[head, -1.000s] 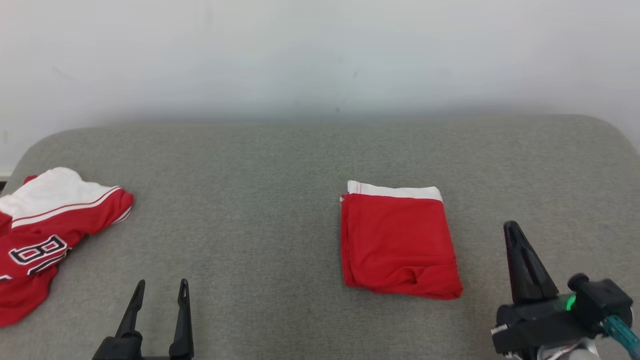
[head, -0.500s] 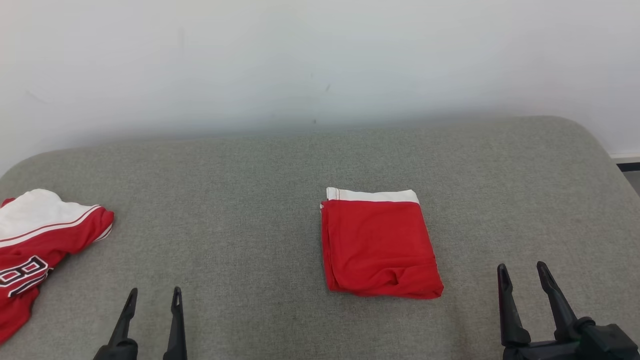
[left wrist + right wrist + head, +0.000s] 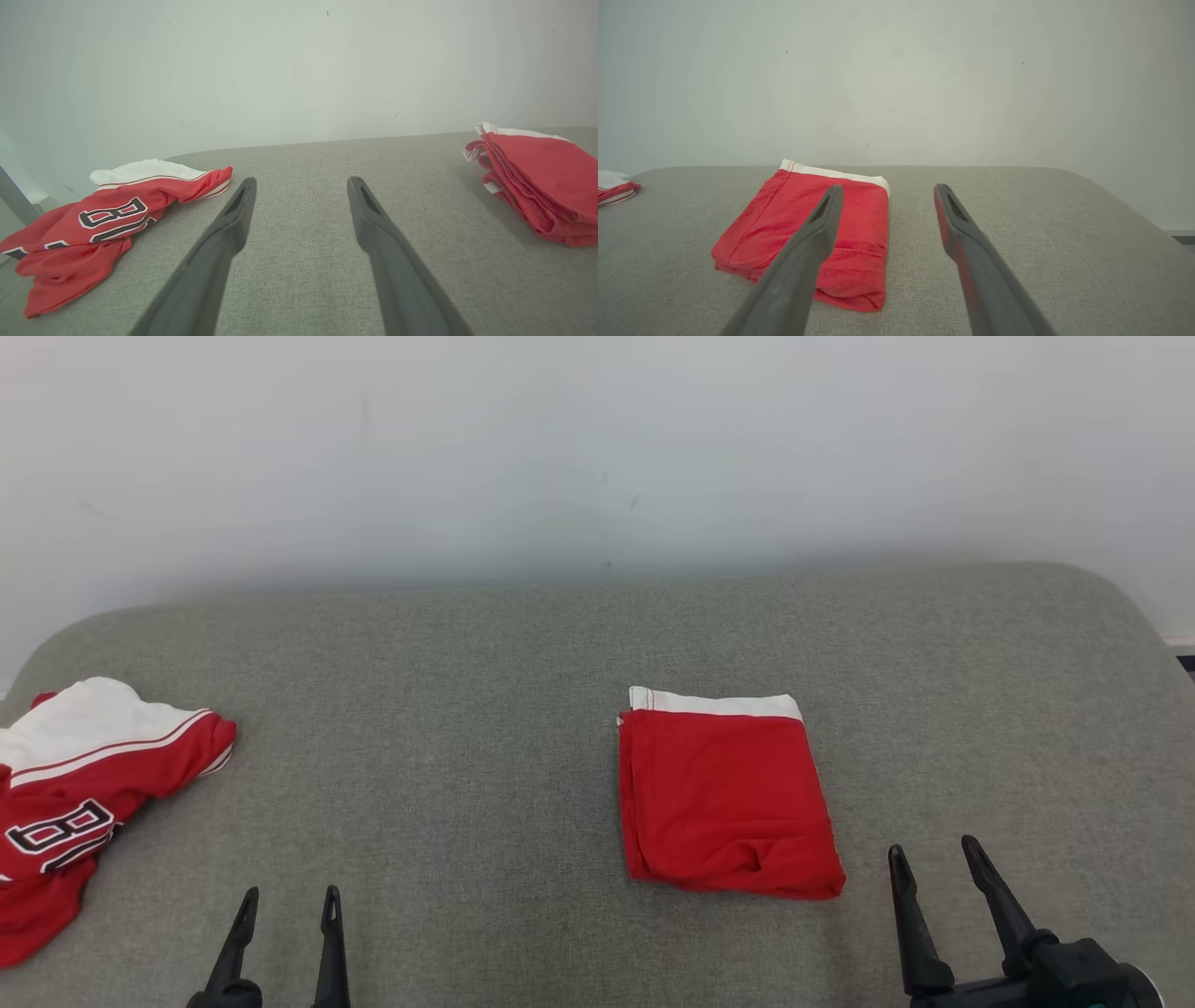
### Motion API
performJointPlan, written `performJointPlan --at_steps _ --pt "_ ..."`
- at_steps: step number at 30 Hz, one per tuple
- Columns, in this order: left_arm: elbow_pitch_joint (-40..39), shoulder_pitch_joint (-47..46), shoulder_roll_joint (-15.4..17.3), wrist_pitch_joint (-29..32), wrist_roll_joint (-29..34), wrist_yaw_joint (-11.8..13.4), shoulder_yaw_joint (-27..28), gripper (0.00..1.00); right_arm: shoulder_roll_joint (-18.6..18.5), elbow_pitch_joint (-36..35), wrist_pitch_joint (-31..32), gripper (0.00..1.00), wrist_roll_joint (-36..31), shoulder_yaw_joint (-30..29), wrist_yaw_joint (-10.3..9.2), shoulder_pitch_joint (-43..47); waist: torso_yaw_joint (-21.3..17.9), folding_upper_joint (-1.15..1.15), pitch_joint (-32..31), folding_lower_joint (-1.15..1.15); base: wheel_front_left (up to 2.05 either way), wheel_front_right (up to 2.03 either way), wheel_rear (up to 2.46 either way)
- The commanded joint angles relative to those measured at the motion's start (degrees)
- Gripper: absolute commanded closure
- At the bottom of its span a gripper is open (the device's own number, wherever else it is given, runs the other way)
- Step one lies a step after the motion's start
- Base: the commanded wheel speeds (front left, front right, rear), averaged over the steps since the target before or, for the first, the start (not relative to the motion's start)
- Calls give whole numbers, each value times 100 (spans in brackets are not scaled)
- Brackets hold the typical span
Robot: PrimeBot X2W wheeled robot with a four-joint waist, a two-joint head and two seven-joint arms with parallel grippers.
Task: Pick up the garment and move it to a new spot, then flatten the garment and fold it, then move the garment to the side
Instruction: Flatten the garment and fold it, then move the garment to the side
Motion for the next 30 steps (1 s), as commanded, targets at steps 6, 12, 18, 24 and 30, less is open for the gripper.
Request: performJointPlan --at_steps 6,12,18,24,30 --pt "-34 96 -1 -18 2 26 -24 0 70 137 -27 0 19 87 -14 -115 61 0 12 0 0 0 0" --pt "-28 78 -31 -18 -48 52 -39 0 76 249 -27 0 94 184 -14 -173 104 0 12 0 0 0 0" --pt "-60 97 1 -18 -38 61 -32 0 67 354 -27 0 166 213 -14 -161 138 0 -9 0 0 0 0" --pt "-74 116 12 -18 -23 71 -53 0 70 425 -27 0 210 209 -14 -155 168 0 -23 0 0 0 0" --pt "-87 114 25 -18 -40 87 -53 0 91 453 -27 0 221 225 -14 -147 185 0 -21 0 0 0 0"
